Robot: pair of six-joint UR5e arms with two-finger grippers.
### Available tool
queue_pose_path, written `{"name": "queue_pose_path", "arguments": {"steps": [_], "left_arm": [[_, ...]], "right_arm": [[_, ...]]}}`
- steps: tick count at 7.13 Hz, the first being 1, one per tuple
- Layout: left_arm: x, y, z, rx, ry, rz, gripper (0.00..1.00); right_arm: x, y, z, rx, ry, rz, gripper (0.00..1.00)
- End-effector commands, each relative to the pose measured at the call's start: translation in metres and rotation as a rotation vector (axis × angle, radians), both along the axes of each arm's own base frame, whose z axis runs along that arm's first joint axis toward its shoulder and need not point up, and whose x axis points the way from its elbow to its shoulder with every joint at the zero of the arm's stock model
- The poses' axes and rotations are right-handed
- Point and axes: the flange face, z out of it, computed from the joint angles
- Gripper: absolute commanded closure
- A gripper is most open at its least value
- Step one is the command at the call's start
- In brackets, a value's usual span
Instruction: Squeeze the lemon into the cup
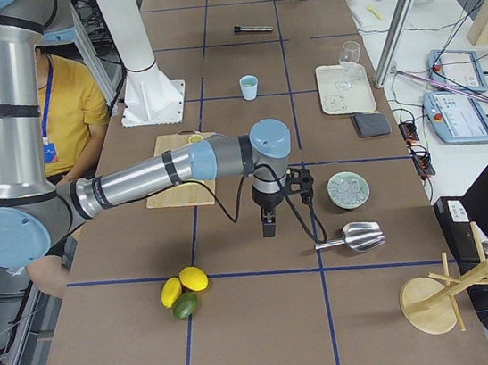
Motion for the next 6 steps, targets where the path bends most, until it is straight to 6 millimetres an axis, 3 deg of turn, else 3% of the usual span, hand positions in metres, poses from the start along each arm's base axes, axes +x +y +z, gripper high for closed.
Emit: {"name": "queue_pose_path", "arguments": {"steps": [1, 2, 3, 5, 6], "left_arm": [[0.085, 0.003, 0.008, -0.132, -0.046, -0.074, 0.00], [0.112, -0.003, 0.013, -0.153, -0.069, -0.078, 0.07], [0.126, -0.017, 0.028, -0.226, -0.065, -0.101, 0.25], [0.182, -0.017, 0.042, -0.269, -0.113, -0.118, 0.29], [0.189, -0.025, 0.053, -0.275, -0.135, -0.115, 0.30]], "right_arm": [[0.014, 0.012, 0.012, 0.001, 0.002, -0.002, 0.00], [0.016, 0.012, 0.010, 0.004, 0.001, 0.004, 0.00], [0.017, 0.013, 0.012, 0.000, 0.004, 0.005, 0.00], [0.018, 0.014, 0.014, -0.003, 0.004, 0.006, 0.00], [0.021, 0.015, 0.014, -0.003, 0.005, 0.012, 0.00]]}}
